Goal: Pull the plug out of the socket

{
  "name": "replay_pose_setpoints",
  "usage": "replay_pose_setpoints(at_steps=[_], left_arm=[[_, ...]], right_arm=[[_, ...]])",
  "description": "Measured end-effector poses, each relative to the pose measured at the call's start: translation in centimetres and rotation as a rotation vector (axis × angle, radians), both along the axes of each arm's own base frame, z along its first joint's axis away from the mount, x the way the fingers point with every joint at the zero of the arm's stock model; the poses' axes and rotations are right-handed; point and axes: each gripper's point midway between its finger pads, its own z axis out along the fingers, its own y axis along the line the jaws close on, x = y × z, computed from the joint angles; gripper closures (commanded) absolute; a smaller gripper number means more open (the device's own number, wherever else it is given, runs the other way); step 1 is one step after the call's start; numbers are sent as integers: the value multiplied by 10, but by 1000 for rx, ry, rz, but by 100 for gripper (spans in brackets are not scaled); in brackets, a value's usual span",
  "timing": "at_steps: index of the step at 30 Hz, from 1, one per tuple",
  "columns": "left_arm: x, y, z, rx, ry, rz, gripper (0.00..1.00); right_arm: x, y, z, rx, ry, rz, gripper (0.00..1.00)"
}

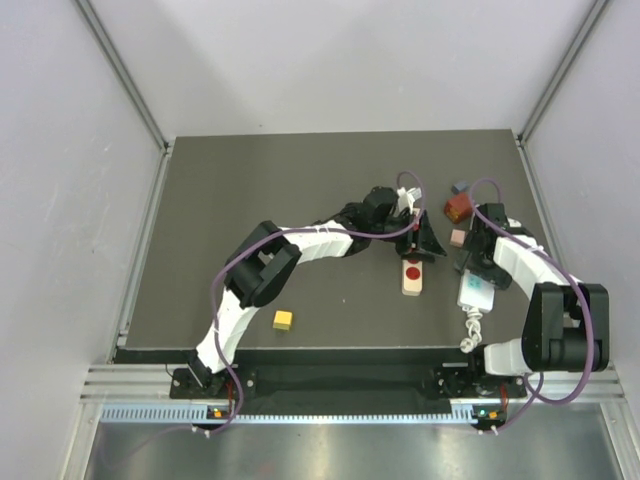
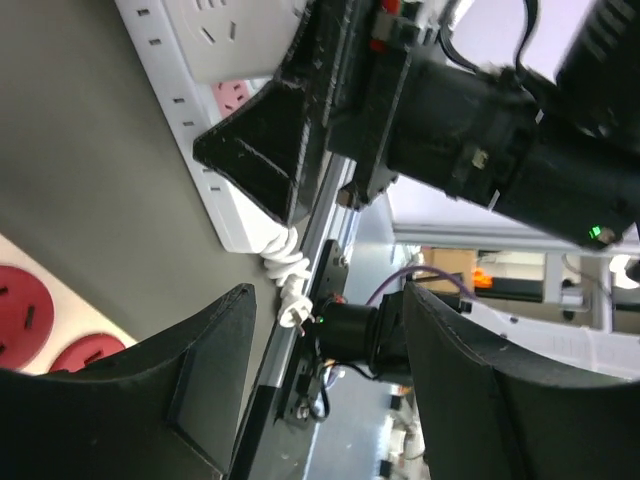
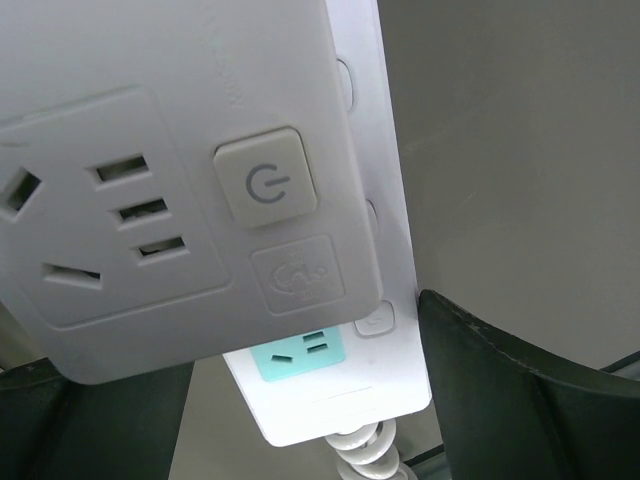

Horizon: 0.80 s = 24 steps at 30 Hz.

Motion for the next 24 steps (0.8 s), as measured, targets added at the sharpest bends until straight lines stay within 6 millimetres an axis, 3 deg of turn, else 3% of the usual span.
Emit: replay_pose_setpoints(at_steps=[6,9,14,15,17,24], left_arm=[[16,-15,-3,-24,41,17,35],[23,-16,2,-36,50,29,35],[34,-13,6,-52,75,54,35],[35,-12,6,-50,85,59,35],[39,-11,4,-48,102,71,35],[59,-20,-26,8,146,129,37]], right_arm=[[0,0,-2,-2,18,10,15],[0,0,-2,-3,20,15,21],[0,0,-2,-4,21,17,69],[1,-1,-2,-4,19,17,83],[0,0,-1,-4,12,17,97],[-6,3,2,13,-53,25,100]])
